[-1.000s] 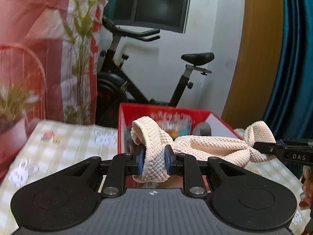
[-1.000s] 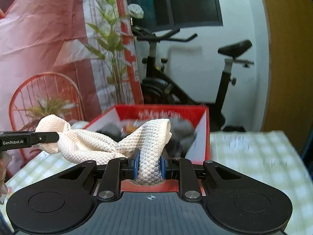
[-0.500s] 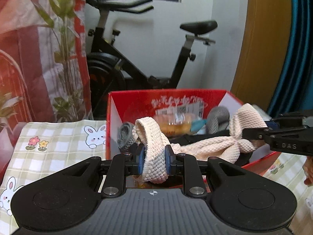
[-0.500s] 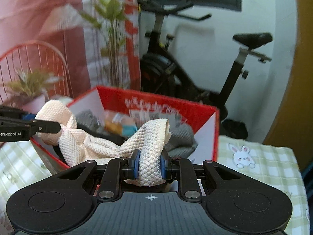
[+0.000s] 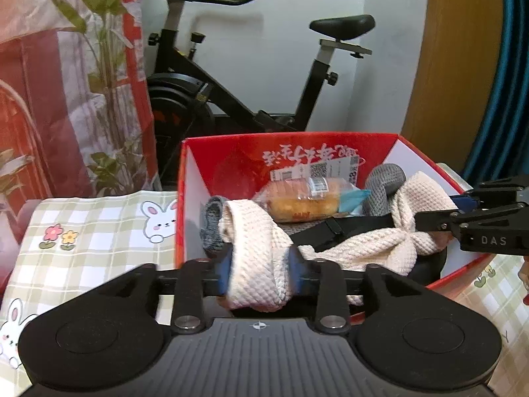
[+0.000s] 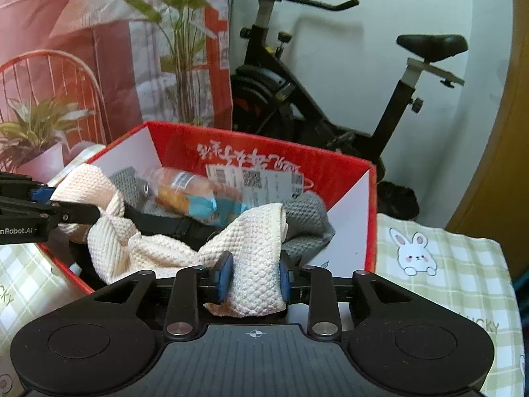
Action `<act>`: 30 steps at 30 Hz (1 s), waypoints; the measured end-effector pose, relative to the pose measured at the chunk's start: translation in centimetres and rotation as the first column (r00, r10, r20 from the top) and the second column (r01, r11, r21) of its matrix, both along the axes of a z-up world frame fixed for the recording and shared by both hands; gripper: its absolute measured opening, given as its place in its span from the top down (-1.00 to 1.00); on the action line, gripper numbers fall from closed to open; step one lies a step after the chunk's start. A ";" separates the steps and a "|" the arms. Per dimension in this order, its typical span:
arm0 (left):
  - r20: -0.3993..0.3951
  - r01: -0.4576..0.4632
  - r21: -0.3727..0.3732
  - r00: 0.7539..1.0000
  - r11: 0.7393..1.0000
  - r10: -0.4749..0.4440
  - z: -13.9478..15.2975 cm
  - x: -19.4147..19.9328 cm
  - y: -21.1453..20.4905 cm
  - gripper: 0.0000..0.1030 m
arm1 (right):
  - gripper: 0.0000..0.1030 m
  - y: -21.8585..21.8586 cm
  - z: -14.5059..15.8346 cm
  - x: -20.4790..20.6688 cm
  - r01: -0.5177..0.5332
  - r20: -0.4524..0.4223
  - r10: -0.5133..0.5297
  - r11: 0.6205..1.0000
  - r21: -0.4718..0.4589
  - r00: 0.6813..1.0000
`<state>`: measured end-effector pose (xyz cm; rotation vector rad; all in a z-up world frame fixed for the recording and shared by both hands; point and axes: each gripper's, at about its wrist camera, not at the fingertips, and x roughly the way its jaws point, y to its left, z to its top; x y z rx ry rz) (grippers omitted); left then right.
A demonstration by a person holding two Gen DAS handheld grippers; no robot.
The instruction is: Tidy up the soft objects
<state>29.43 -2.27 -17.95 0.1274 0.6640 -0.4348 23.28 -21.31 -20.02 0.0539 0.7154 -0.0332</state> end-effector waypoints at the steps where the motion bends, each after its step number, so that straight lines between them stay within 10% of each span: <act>1: -0.001 -0.004 -0.010 1.000 1.000 0.004 0.3 -0.2 0.2 -0.17 | 0.32 0.0 0.2 -0.2 0.004 0.005 -0.004 1.000 -0.001 1.000; 7: 0.066 -0.049 -0.026 0.997 0.998 0.050 2.6 -2.2 0.6 -0.99 | -0.44 0.1 2.5 -1.8 0.040 0.067 -0.040 0.999 -0.002 0.997; 14: 0.106 -0.108 0.003 0.989 0.994 0.107 5.9 -4.2 1.2 -1.00 | -0.99 0.9 6.2 -4.3 0.074 0.139 -0.075 0.997 0.007 0.987; 30: 0.296 -0.143 -0.091 0.941 0.985 0.164 15.4 -13.2 4.2 -1.00 | -0.99 4.7 16.4 -12.9 0.162 0.306 -0.163 0.986 0.029 0.938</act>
